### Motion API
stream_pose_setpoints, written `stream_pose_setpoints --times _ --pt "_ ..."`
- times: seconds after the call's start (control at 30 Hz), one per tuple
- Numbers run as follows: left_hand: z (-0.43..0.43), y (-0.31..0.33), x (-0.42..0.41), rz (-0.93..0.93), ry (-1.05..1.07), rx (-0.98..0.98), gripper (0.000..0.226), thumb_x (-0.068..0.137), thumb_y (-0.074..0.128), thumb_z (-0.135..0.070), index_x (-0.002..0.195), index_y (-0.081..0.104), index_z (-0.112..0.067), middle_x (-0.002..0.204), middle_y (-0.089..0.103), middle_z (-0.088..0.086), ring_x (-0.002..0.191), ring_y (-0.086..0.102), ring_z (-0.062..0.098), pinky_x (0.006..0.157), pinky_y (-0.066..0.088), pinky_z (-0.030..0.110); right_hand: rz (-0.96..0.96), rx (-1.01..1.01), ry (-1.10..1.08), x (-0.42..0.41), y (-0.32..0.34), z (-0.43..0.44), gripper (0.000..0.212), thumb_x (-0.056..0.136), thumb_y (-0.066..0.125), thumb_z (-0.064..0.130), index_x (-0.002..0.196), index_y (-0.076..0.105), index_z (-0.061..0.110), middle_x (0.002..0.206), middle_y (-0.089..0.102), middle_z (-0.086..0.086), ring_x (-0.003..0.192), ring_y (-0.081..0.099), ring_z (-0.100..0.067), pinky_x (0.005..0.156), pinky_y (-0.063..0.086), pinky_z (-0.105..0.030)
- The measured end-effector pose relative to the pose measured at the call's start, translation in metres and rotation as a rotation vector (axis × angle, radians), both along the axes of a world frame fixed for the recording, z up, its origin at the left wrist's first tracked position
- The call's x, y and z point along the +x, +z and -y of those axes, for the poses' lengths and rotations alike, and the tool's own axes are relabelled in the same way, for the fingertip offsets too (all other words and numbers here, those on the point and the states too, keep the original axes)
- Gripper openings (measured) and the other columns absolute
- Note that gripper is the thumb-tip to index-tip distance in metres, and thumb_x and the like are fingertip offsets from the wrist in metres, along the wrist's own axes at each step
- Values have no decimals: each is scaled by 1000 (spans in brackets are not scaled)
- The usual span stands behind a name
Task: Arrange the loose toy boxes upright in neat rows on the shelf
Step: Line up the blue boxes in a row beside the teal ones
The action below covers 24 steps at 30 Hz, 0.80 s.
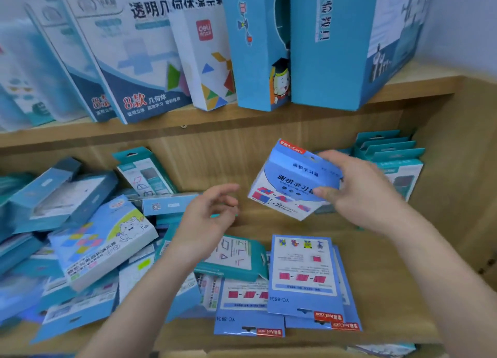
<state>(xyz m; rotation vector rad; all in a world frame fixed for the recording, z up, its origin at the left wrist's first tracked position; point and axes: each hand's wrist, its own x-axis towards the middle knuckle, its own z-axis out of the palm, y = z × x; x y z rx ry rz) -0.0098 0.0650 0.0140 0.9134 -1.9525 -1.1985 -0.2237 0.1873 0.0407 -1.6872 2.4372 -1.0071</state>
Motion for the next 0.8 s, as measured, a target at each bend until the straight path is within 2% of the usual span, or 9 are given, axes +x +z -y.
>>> stream_pose_setpoints --times 0.07,0.1,0.27,0.37,0.47,0.63,0.8 --pt "13 3 -5 82 -13 -153 38 85 58 3 109 61 -27 93 63 -1 80 62 5 77 48 15 -131 105 29 -2 1 23 42 83 68 25 121 51 34 112 64 1 106 55 -28 79 44 -35" --pt "21 3 -9 117 -18 -200 40 84 60 1 115 58 -25 96 62 -1 82 62 6 77 47 12 -167 147 57 -2 -1 35 41 83 67 24 120 51 33 113 62 0 107 54 -28 77 42 -34" --pt "62 -7 -32 342 -61 -345 62 80 69 -16 136 43 -18 109 62 -1 95 61 16 88 49 31 -194 273 170 -1 -23 81 39 84 65 18 118 51 29 112 55 0 109 52 -23 85 45 -38" --pt "78 -14 -46 490 -88 -381 51 84 64 -16 132 49 -20 110 67 2 99 62 18 88 50 34 -188 291 190 1 -31 100 37 84 64 16 117 52 27 109 54 0 105 53 -23 80 43 -35" --pt "89 -21 -55 556 -44 -436 40 86 61 -14 125 56 -19 108 69 3 99 63 20 85 48 28 -196 299 168 -1 -42 117 38 83 65 14 117 52 25 110 53 -2 105 54 -26 79 43 -36" --pt "100 -31 -62 609 73 -567 46 88 59 -18 132 47 -20 114 58 10 104 58 28 84 44 33 -282 170 0 -6 -62 120 57 83 60 8 134 42 25 123 45 -5 113 48 -28 85 46 -37" --pt "102 -36 -66 711 59 -668 40 89 57 -24 127 46 -27 118 53 6 96 61 31 75 48 38 -231 87 -14 -8 -70 117 55 86 56 8 137 42 24 121 48 -8 108 54 -31 80 46 -37"
